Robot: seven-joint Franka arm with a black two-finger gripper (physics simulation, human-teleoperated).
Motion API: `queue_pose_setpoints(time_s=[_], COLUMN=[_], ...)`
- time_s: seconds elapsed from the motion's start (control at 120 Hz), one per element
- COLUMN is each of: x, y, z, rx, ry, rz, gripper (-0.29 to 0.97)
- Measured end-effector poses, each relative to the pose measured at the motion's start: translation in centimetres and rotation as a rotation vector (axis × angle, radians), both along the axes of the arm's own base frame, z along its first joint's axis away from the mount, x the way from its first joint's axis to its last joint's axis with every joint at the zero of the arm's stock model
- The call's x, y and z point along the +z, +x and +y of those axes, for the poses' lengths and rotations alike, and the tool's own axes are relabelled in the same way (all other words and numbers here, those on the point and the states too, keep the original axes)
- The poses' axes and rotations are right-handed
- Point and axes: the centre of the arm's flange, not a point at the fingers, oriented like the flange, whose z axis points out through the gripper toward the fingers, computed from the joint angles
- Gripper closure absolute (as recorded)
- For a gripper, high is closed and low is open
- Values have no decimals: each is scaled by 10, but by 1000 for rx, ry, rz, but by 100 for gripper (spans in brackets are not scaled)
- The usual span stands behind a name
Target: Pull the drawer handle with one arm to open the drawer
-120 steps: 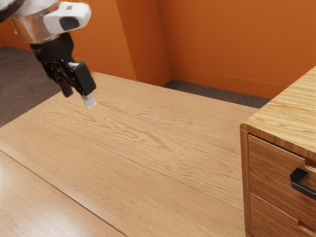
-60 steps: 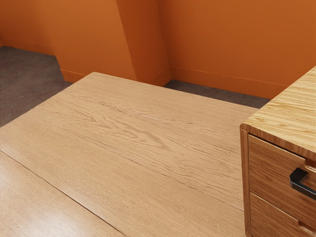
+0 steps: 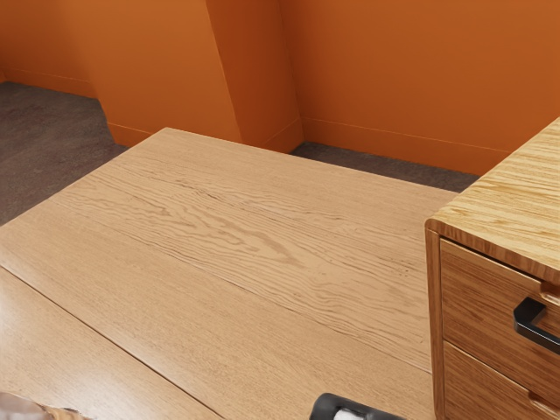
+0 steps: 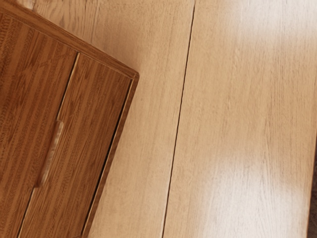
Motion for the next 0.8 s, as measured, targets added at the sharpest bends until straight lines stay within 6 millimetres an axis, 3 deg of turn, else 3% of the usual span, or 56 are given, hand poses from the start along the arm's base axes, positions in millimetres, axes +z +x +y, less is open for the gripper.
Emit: queue_pose_setpoints(time_s=[0.183, 0.442, 0.592, 0.8], x=[4, -24, -45, -55], y=[-3, 35, 71, 81], z=[-12, -24, -24, -28], rx=[-64, -74, -42, -50], ry=[-33, -34, -24, -31], rz=[-28, 9, 37, 40], gripper=[3, 3, 3, 3])
